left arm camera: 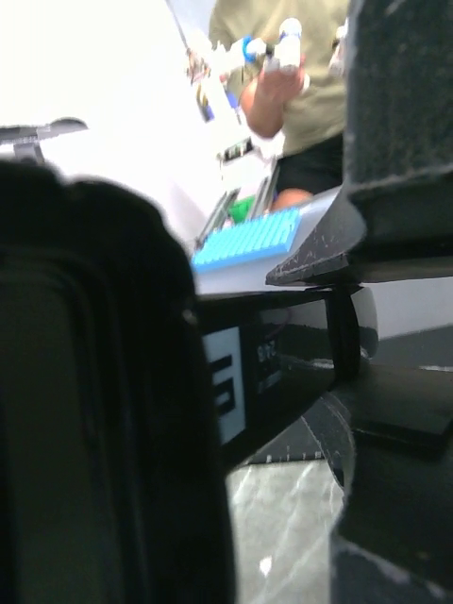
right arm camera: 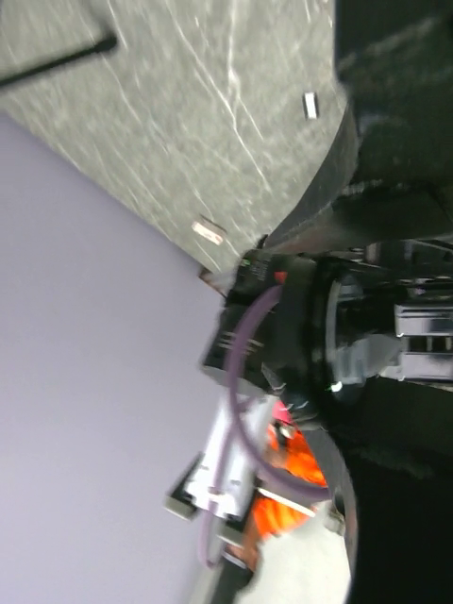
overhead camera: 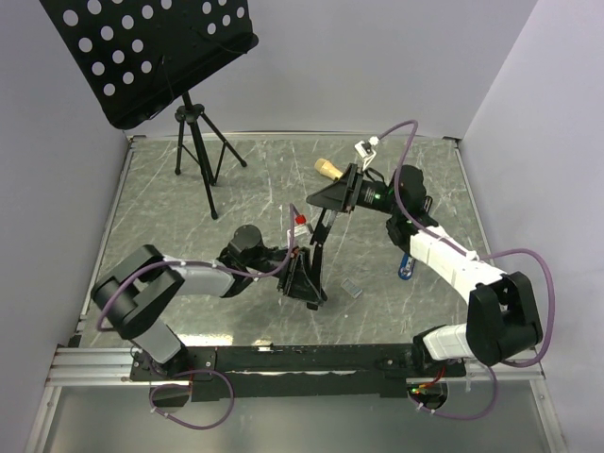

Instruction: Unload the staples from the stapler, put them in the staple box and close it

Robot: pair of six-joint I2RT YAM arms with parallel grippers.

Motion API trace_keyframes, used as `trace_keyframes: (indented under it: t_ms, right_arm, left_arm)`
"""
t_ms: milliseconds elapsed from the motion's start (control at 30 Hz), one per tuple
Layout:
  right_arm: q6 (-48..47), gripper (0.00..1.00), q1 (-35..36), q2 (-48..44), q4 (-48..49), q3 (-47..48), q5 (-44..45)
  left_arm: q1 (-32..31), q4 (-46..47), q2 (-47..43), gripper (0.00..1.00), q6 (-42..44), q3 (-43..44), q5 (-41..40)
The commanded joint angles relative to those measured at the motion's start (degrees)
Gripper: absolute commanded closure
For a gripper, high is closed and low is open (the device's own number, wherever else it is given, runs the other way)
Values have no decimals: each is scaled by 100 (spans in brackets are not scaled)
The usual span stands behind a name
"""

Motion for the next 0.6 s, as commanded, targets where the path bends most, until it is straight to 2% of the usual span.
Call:
trace_keyframes:
  t_ms: [0, 33, 233, 467, 567]
  right_arm:
    - [-550, 41, -25, -84, -1396, 639, 403]
    - [-602, 41, -17, -5, -1693, 744, 420]
    - [-1314, 40, 290, 285, -2881, 1387, 911]
    - [-1439, 38, 607, 488, -3322, 1545, 1458]
    - [-1438, 33, 590, 567, -3348, 1650, 1405]
  left_arm:
    - [-118, 4272, 558, 99, -1336, -69, 526]
    - [-117, 4706, 683, 99, -1852, -60, 517]
    - [-135, 4676, 728, 99, -1708, -25, 438]
    - [-135, 4693, 763, 99, -1691, 28, 473]
    - [-118, 4684, 728, 99, -1611, -7, 395]
